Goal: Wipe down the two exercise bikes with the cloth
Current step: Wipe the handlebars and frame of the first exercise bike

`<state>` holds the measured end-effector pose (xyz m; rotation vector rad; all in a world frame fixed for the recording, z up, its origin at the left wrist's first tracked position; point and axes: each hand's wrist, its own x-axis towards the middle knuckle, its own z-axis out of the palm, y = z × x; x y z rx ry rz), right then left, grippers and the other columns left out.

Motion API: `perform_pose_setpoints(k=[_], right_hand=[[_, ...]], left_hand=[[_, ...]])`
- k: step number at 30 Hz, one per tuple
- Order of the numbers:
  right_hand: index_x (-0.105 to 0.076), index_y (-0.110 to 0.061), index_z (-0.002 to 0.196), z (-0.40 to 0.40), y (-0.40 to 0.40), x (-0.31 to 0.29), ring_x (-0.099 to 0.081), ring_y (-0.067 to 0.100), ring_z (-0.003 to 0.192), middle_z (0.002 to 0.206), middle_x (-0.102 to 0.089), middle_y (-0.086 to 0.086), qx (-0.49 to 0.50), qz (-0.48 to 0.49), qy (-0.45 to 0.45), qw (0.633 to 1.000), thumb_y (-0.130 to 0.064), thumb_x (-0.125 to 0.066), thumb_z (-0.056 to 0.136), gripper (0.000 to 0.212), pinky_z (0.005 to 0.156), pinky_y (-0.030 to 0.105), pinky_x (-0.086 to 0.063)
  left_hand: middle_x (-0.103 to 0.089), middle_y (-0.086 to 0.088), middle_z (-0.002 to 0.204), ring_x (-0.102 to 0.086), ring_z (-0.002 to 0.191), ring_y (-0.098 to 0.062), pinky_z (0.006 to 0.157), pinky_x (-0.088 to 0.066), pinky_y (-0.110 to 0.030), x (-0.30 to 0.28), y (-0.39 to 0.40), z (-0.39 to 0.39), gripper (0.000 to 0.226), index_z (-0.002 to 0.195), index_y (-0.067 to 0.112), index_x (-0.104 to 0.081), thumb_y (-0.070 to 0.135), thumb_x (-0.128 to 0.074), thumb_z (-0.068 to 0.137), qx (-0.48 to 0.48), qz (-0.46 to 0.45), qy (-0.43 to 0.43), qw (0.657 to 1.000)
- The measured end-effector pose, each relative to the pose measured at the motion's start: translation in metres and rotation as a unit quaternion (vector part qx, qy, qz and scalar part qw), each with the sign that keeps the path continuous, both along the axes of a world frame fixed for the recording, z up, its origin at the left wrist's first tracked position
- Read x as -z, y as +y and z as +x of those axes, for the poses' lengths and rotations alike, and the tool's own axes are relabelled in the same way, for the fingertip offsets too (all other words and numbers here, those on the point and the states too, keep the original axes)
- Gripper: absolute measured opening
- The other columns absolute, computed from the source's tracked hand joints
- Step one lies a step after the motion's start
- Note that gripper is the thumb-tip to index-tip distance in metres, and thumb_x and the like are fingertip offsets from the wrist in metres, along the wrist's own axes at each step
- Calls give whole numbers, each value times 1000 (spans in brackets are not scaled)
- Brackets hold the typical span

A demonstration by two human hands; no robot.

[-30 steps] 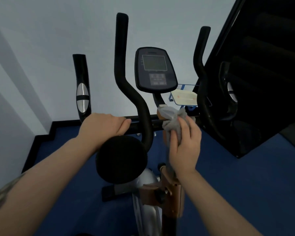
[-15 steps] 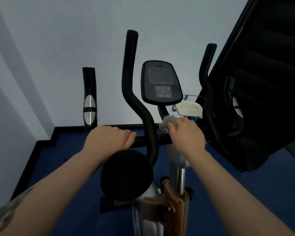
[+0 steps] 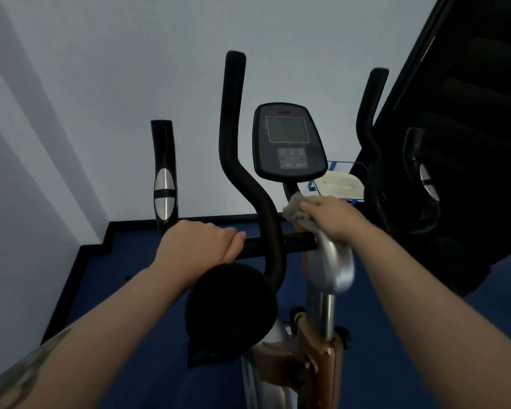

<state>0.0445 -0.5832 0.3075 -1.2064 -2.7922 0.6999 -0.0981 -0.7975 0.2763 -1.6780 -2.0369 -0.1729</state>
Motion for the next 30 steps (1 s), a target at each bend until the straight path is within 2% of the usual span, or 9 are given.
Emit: perform_pose_setpoints(k=[4, 9, 11, 14, 17, 20, 22, 27, 30], right_hand=[[-56, -21, 129, -17, -1, -4, -56, 29, 114, 126, -60, 7, -29, -3, -46, 999, -36, -39, 101, 36, 93, 38, -44], [-58, -29, 129, 44, -24, 16, -48, 16, 119, 128, -57, -8, -79, 78, 154, 982, -38, -45, 98, 34, 95, 38, -42], [-60, -20, 123, 24, -6, 11, -53, 24, 116, 126, -60, 3, -66, 20, 86, 994, -36, -44, 99, 34, 97, 41, -43], [-38, -13, 148, -18, 10, -6, -45, 31, 129, 146, -44, 15, -73, -75, -59, 993, -30, -38, 103, 47, 107, 40, -35], [-31, -16, 151, -22, 5, -6, -40, 32, 133, 154, -34, 14, -107, 3, -111, 988, -30, -36, 103, 50, 107, 38, -34], [-43, -25, 145, 21, -28, 14, -46, 25, 125, 143, -49, 1, -68, 146, 33, 986, -34, -39, 100, 46, 99, 36, -37], [-52, -23, 137, 36, -43, 24, -47, 22, 120, 135, -55, 0, -51, 194, 115, 973, -36, -41, 100, 41, 96, 35, -35], [-62, -14, 125, -7, -1, -13, -55, 21, 110, 130, -60, 8, -67, -77, 2, 995, -27, -45, 101, 32, 85, 23, -38], [-66, -24, 111, 1, 0, -3, -58, 22, 107, 115, -65, 2, -40, -69, 52, 995, -31, -48, 98, 23, 83, 30, -43]], left_hand=[[-38, 6, 34, -37, 24, -17, 30, -30, -20, -2, -1, 3, 43, 53, 21, -49, 38, -41, 92, -20, -3, -1, 1000], [-34, 7, 34, -34, 23, -17, 33, -22, -19, -2, 0, 5, 44, 51, 21, -45, 37, -37, 91, -25, 17, -4, 1000], [-39, 5, 35, -39, 25, -19, 37, -21, -19, -2, 0, 6, 47, 51, 20, -47, 39, -34, 91, -39, 18, -19, 999], [-46, 4, 39, -47, 31, -21, 38, -28, -22, -4, -2, 9, 46, 54, 22, -46, 40, -37, 96, -43, 2, -33, 999], [-50, 3, 44, -52, 38, -22, 40, -34, -25, -7, -4, 10, 39, 60, 23, -47, 39, -53, 95, -40, -38, -43, 998], [-42, 3, 36, -42, 26, -21, 34, -27, -20, -11, -4, 9, 36, 56, 17, -51, 29, -80, 75, -21, -44, -12, 999], [-41, 2, 35, -41, 25, -22, 34, -28, -19, -9, -2, 9, 38, 53, 16, -51, 27, -78, 77, -30, -28, -6, 999], [-54, -4, 46, -55, 39, -28, 43, -28, -23, -4, -2, 10, 46, 65, 18, -63, 39, -38, 98, -40, 5, -36, 999], [-57, -4, 48, -58, 41, -28, 44, -33, -26, -4, -3, 8, 43, 67, 19, -63, 40, -43, 98, -47, -17, -32, 998]])
